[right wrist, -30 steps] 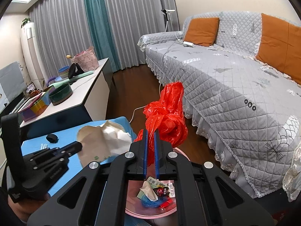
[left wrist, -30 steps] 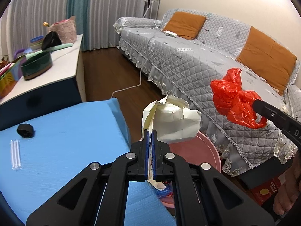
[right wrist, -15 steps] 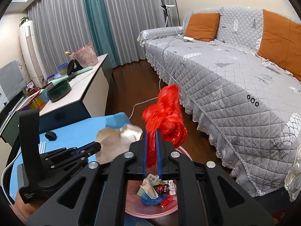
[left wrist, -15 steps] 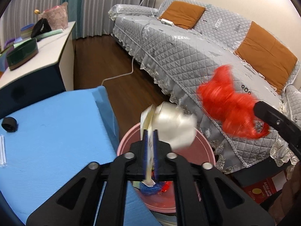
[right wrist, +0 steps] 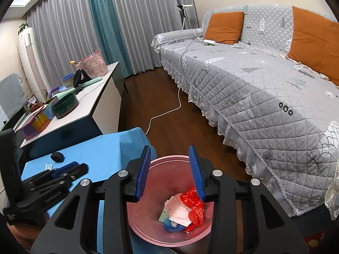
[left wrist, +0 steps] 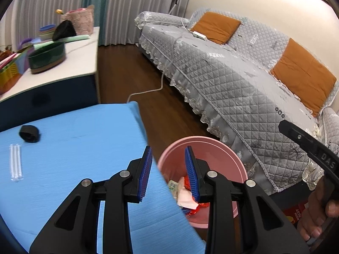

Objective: Collect trash
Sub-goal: 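Move the left tool over the clear straw pack while the right tool moves toward the black strap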

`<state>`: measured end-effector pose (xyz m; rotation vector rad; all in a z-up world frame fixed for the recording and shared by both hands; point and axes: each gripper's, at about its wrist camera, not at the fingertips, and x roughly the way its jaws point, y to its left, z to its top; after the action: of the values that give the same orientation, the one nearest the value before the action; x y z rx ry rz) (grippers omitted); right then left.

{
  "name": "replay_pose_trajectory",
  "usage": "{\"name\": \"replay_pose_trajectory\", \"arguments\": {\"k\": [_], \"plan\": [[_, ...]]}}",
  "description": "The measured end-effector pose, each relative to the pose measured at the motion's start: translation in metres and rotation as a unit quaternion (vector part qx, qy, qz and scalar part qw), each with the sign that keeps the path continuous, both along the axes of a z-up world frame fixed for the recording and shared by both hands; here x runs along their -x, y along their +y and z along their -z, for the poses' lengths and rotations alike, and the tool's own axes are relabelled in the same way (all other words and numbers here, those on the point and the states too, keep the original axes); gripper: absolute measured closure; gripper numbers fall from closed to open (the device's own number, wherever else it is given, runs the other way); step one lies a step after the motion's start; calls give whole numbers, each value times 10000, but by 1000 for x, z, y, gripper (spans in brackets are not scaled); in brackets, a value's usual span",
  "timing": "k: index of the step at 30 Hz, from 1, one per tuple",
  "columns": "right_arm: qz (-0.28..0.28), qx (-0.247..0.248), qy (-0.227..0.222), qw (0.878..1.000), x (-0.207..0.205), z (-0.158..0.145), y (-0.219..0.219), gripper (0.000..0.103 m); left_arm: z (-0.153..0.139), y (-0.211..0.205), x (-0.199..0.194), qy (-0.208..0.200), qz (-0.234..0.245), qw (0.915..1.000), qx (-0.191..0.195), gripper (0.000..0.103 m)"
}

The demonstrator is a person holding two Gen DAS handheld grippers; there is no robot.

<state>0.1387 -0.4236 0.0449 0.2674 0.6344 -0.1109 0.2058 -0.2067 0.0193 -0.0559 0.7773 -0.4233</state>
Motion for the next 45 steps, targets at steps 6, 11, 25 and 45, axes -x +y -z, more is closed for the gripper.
{"name": "replay_pose_trajectory", "arguments": {"k": [6,11,25,45], "plan": [[-113,25,-79,9999,-3,-3,22,65,-17,50,7,-162,-331,9993,19,72],[-299,89,-218,9993,-7,-9,50,65,-27,100,11,-291,-667,9973,-26,72],[-772,517,-398,9949,-13,-11,109,65,10,246,-14,-139,-2042,9786,-224,72],[-1243,701,-139,9897,-45,12,153,72,102,302,-61,744,-2593,9629,-78,70]]}}
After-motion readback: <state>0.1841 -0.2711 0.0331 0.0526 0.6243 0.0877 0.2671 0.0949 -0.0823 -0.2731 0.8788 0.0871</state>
